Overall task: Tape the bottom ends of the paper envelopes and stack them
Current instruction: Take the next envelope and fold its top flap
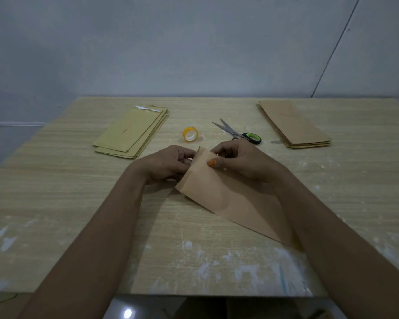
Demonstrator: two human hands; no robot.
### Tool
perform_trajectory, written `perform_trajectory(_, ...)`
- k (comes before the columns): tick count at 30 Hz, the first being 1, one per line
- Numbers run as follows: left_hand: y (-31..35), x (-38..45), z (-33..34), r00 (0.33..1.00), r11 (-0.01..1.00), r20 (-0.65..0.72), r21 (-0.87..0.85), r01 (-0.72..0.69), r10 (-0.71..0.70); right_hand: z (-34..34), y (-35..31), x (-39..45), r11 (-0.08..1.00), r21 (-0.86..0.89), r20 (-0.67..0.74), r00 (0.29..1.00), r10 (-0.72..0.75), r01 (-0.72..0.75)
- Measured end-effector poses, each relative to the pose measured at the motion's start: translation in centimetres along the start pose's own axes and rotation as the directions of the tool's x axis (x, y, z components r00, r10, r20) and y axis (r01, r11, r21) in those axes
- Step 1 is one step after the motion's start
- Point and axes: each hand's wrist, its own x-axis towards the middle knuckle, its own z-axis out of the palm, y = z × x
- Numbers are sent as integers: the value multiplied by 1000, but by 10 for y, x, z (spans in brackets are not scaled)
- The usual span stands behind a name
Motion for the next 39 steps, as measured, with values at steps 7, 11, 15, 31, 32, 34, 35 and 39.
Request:
perform_trajectory(7,1,2,5,994,994,-102,104,-26,37,0,-4,0,1000,-19,33,999,12,-12)
perform_trajectory(11,0,2,5,993,992,-85,107,-70,80,1,-6,0,1000,-1,40,999,21,-21)
perform_trajectory(15,-1,2,5,998,994,-43,105,-36,41,0,-5,-2,998,57,45,998,32,-35)
perform_trajectory(31,2,2,6,992,996,-101,57,-65,71,-4,-6,1,993,47,22,994,109,-110)
perform_trajectory(32,3,1,7,994,996,-89,63,-63,68,-3,-7,0,992,32,16,993,118,-119)
perform_trajectory(34,3,1,9,995,996,-78,71,-62,68,-2,-8,-1,992,-5,6,992,126,-126)
perform_trajectory(35,3,1,8,995,996,-77,66,-65,70,-2,-8,-1,992,-16,4,992,129,-129)
perform_trajectory(39,3,1,6,994,997,-80,40,-71,74,-2,-8,1,989,1,-10,989,148,-148)
